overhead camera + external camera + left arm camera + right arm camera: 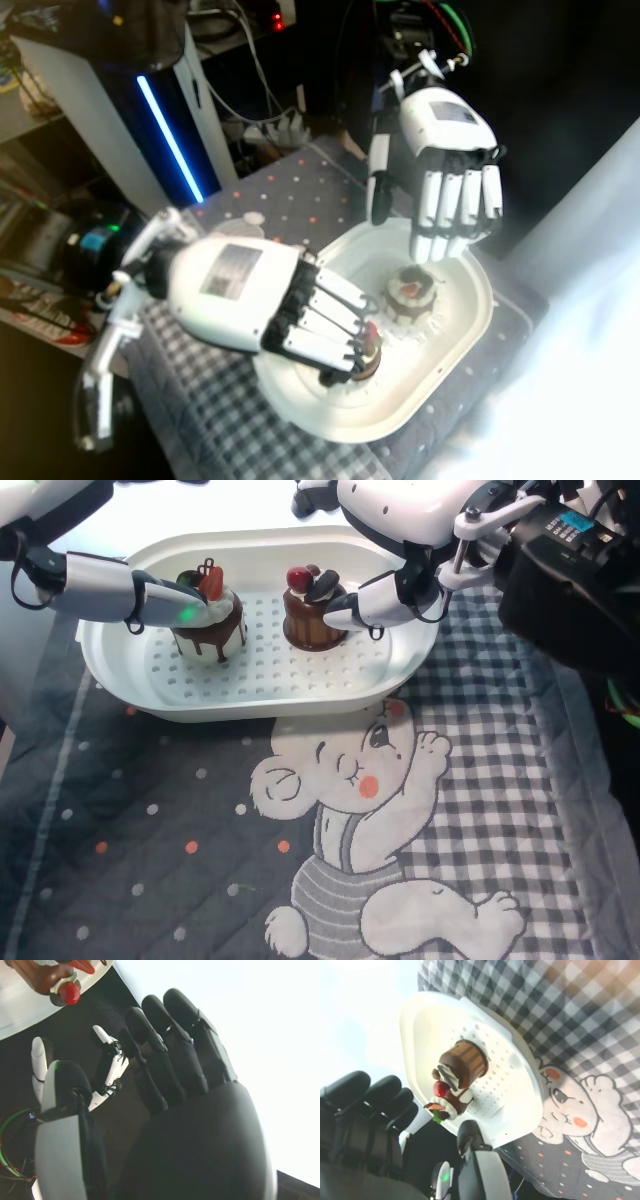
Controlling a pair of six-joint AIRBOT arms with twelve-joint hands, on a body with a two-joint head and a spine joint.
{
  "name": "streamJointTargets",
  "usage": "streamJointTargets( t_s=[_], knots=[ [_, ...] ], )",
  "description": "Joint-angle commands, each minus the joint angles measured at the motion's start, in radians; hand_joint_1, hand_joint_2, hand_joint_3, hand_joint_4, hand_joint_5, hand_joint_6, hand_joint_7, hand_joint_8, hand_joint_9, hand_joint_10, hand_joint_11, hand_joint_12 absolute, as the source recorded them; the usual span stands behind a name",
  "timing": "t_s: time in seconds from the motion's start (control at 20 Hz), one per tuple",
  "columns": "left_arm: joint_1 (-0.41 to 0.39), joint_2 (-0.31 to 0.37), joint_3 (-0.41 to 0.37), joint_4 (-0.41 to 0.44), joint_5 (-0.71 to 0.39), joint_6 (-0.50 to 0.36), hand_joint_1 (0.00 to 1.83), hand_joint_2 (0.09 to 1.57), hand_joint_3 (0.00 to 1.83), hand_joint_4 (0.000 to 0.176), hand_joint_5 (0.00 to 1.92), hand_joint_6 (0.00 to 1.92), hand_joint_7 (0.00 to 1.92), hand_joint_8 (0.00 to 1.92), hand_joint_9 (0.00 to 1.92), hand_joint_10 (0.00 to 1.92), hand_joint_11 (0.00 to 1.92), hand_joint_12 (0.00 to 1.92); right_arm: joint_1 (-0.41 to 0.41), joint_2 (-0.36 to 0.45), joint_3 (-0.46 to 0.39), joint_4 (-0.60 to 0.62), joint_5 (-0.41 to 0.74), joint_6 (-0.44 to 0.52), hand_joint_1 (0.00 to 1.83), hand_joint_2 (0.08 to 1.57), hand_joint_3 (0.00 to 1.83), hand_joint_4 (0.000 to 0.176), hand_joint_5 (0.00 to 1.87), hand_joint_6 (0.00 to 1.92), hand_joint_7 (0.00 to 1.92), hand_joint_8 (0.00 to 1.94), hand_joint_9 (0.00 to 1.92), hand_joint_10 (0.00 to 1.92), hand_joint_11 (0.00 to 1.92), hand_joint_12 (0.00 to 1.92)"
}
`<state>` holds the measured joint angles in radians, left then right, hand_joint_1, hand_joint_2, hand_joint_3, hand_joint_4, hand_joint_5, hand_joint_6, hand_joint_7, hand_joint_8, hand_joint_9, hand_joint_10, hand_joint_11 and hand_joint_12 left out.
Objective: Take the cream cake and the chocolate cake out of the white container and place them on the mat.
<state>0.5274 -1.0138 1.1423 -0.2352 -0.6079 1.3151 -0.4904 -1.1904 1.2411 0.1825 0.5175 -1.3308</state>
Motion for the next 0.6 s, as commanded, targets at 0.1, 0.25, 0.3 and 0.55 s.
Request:
streamJointTargets(
  t_s=[0.1, 0.25, 0.3, 0.55],
  knots=[
    [-0.013, -0.004, 0.001, 0.006, -0.122, -0.001, 0.72, 0.88, 0.00, 0.000, 0.39, 0.01, 0.28, 0.00, 0.27, 0.13, 0.00, 1.22, 0.016, 0.001, 0.006, -0.009, 0.119, -0.003, 0.88, 0.83, 0.00, 0.000, 0.55, 0.00, 0.61, 0.00, 0.62, 0.08, 0.18, 1.29],
    [-0.019, -0.026, 0.029, -0.009, -0.084, -0.001, 0.72, 0.89, 0.00, 0.000, 0.40, 0.00, 0.31, 0.01, 0.30, 0.11, 0.00, 1.22, 0.016, -0.015, 0.026, 0.014, 0.116, -0.003, 0.87, 0.82, 0.00, 0.000, 0.55, 0.00, 0.60, 0.00, 0.62, 0.08, 0.18, 1.29],
    [-0.019, -0.034, 0.040, -0.018, -0.069, -0.001, 0.71, 0.89, 0.00, 0.000, 0.40, 0.01, 0.35, 0.02, 0.35, 0.12, 0.00, 1.28, 0.016, -0.022, 0.034, 0.021, 0.113, -0.003, 0.88, 0.81, 0.00, 0.000, 0.55, 0.00, 0.60, 0.00, 0.62, 0.06, 0.17, 1.26],
    [-0.004, -0.067, 0.084, -0.059, -0.019, -0.001, 0.73, 0.91, 0.00, 0.000, 0.43, 0.00, 0.43, 0.01, 0.47, 0.14, 0.02, 1.42, 0.016, -0.074, 0.093, 0.066, 0.066, -0.003, 0.88, 0.83, 0.00, 0.000, 0.53, 0.00, 0.61, 0.00, 0.64, 0.04, 0.16, 1.29]
  ],
)
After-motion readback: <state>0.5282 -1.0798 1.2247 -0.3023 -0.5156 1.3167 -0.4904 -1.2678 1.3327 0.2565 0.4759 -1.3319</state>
